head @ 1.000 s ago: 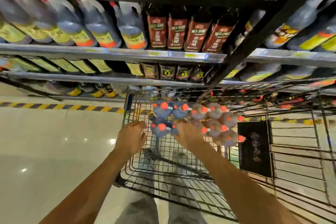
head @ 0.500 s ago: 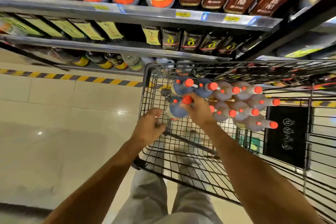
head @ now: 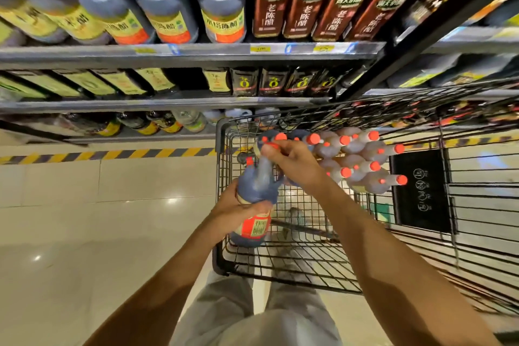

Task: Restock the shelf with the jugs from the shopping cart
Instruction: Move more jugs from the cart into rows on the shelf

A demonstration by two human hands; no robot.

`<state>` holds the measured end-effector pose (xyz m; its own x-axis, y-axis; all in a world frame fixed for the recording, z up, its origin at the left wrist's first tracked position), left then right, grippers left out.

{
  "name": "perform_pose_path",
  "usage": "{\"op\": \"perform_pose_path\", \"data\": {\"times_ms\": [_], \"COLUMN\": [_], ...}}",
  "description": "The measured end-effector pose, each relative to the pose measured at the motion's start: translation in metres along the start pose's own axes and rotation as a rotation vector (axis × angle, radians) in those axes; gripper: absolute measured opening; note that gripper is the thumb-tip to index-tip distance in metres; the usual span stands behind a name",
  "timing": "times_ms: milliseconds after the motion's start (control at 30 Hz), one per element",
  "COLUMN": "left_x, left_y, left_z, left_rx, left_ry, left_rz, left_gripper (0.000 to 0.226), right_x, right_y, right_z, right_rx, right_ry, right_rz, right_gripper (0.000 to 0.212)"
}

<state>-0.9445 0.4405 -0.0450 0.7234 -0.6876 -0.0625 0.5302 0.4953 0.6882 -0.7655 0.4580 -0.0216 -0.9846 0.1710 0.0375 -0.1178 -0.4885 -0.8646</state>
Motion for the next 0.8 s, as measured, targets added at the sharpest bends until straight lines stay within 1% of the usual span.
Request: {"op": "perform_pose_path", "data": {"times_ms": [100,167,200,233,267,300,333,433,467,533,567,633,700,733,767,800], "left_x": [-0.008,-0.016,-0.021,-0.026,-0.032,-0.04,-0.048,-0.073,-0.08,-0.094,-0.1,-0.109,-0.115,-0.117,-0.119,-0.12], "left_y": [0.0,0.0,0.001,0.004,0.005,0.007,0.008,0.007,0.004,-0.001,-0.003,-0.008,-0.013,-0.016,-0.018,-0.02], "left_z": [0.005,0.012,0.017,0.023,0.028,0.033,0.036,0.042,0.042,0.041,0.04,0.039,0.037,0.036,0.035,0.034], "left_rx": [-0.049,-0.064,-0.064,-0.057,-0.049,-0.045,-0.039,-0.037,-0.041,-0.052,-0.059,-0.074,-0.089,-0.097,-0.106,-0.116], "left_ry": [0.02,0.036,0.043,0.05,0.057,0.066,0.077,0.158,0.191,0.255,0.28,0.317,0.337,0.345,0.353,0.358], "left_rz": [0.001,0.051,0.089,0.13,0.163,0.193,0.221,0.28,0.295,0.319,0.329,0.344,0.356,0.365,0.376,0.385], "left_gripper": [0.045,0.042,0.046,0.054,0.064,0.071,0.074,0.073,0.073,0.068,0.062,0.055,0.051,0.05,0.049,0.05], "right_x": [0.002,0.0,-0.002,-0.004,-0.007,-0.01,-0.011,-0.002,0.003,0.012,0.016,0.024,0.02,0.02,0.016,0.014], "right_y": [0.004,0.01,0.018,0.025,0.033,0.044,0.056,0.076,0.086,0.096,0.105,0.113,0.127,0.136,0.149,0.148], "right_z": [0.01,0.014,0.014,0.013,0.011,0.007,0.0,-0.024,-0.033,-0.048,-0.054,-0.058,-0.068,-0.071,-0.076,-0.075], "right_rx": [0.008,0.034,0.031,0.042,0.05,0.066,0.092,0.22,0.258,0.262,0.267,0.263,0.181,0.199,0.18,0.17], "right_ry": [0.082,0.169,0.207,0.245,0.273,0.316,0.324,0.338,0.357,0.448,0.475,0.493,0.63,0.672,0.699,0.689], "right_rz": [-0.103,-0.173,-0.185,-0.154,-0.099,-0.07,-0.047,-0.044,-0.039,-0.07,-0.072,-0.048,-0.012,0.019,0.08,0.12], "right_gripper": [0.025,0.031,0.033,0.032,0.027,0.017,0.008,0.02,0.033,0.063,0.072,0.077,0.082,0.085,0.085,0.077]}}
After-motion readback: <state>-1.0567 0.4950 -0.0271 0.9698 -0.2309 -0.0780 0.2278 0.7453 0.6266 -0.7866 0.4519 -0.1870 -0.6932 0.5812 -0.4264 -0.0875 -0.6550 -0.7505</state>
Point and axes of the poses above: each hand's wrist, its own z-axis away from the middle knuckle, its own x-axis out of the palm, y = z × x, the point moved 4 cm from there along -z, towards the middle knuckle, and after that the axes turned 9 degrees about -z, right-handed, at the moved point
